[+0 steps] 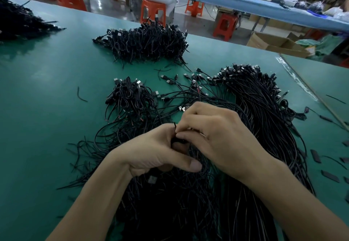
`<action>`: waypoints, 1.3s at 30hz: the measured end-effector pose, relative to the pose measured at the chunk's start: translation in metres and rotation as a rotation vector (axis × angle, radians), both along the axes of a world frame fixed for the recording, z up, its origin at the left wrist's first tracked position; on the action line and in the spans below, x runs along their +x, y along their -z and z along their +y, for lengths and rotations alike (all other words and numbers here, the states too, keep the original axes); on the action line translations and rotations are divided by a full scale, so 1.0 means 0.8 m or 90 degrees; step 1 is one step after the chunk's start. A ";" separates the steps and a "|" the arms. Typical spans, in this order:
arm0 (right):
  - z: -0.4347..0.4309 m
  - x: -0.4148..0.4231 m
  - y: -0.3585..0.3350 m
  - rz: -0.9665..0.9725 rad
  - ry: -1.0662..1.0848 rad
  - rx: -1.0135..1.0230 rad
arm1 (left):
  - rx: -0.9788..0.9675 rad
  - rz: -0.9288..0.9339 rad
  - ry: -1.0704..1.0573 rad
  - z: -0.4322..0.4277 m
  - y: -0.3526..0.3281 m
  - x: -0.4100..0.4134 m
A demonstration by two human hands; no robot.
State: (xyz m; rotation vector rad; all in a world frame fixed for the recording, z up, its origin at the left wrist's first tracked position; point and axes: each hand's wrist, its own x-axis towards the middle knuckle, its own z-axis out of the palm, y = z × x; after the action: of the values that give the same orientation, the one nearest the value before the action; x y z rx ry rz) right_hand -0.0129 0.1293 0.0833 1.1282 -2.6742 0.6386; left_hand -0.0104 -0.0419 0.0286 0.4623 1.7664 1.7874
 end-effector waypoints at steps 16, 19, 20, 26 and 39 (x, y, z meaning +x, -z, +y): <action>-0.001 0.005 0.003 0.064 -0.059 0.156 | -0.006 -0.017 -0.071 0.008 0.000 0.004; -0.003 0.003 0.007 0.052 -0.043 0.133 | 0.064 -0.076 -0.087 0.010 -0.004 0.004; -0.002 0.002 0.008 0.048 -0.037 0.121 | 0.092 -0.102 -0.101 0.011 -0.003 0.003; 0.001 0.000 0.011 0.102 0.025 0.018 | 0.278 -0.212 -0.164 0.019 -0.008 0.002; -0.014 0.002 0.027 -0.161 0.229 -0.508 | 0.089 0.279 -0.389 0.024 -0.002 -0.003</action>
State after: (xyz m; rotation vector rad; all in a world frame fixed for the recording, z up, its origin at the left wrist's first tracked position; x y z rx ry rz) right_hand -0.0116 0.1183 0.0615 0.3601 -2.2958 1.6350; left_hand -0.0127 -0.0224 0.0305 0.4204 2.2667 2.3773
